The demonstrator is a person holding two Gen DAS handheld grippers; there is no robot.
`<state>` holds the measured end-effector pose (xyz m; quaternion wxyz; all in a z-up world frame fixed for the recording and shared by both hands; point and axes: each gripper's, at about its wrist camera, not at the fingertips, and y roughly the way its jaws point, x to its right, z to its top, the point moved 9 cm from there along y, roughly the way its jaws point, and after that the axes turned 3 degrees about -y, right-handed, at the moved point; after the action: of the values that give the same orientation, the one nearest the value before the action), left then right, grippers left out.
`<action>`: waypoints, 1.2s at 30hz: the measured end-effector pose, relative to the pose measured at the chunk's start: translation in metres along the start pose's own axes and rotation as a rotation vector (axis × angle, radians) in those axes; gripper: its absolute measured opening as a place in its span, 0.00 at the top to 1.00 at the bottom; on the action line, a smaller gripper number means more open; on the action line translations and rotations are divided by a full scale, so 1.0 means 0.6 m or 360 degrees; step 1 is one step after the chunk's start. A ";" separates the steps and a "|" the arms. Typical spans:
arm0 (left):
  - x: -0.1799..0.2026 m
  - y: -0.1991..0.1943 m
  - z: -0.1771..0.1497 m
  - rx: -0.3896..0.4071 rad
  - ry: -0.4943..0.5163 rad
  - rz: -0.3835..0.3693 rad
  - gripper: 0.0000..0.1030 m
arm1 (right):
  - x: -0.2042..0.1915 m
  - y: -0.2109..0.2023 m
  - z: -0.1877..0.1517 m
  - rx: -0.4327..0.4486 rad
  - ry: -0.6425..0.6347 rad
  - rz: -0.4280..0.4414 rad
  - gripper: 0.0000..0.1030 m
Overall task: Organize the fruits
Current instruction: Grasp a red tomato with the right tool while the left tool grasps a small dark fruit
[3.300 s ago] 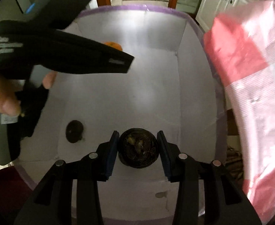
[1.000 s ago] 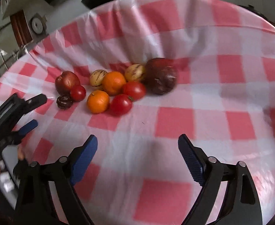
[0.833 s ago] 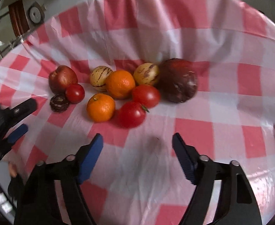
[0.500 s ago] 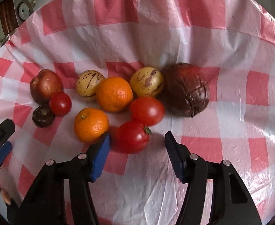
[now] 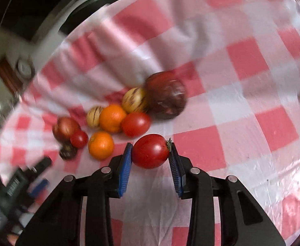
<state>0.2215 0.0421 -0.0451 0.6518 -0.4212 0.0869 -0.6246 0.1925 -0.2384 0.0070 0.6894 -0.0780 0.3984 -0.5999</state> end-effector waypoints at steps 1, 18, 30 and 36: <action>0.003 0.004 -0.001 -0.0015 0.0018 0.0006 0.02 | 0.004 0.000 0.001 0.0003 0.0026 0.0008 0.66; 0.062 0.101 0.013 -0.0201 0.0491 0.0133 0.46 | -0.003 -0.006 -0.003 -0.0004 -0.0023 0.0029 0.65; 0.082 0.051 -0.002 -0.0033 0.0688 0.0125 0.64 | -0.008 -0.005 -0.001 0.0017 -0.0039 0.0040 0.65; 0.085 0.036 -0.010 0.0010 0.0631 0.0107 0.64 | -0.004 -0.003 0.002 0.0020 -0.0018 0.0060 0.65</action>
<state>0.2439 -0.0091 -0.0419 0.6437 -0.2849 0.2258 -0.6735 0.1920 -0.2372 0.0099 0.7034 -0.0696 0.3921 -0.5887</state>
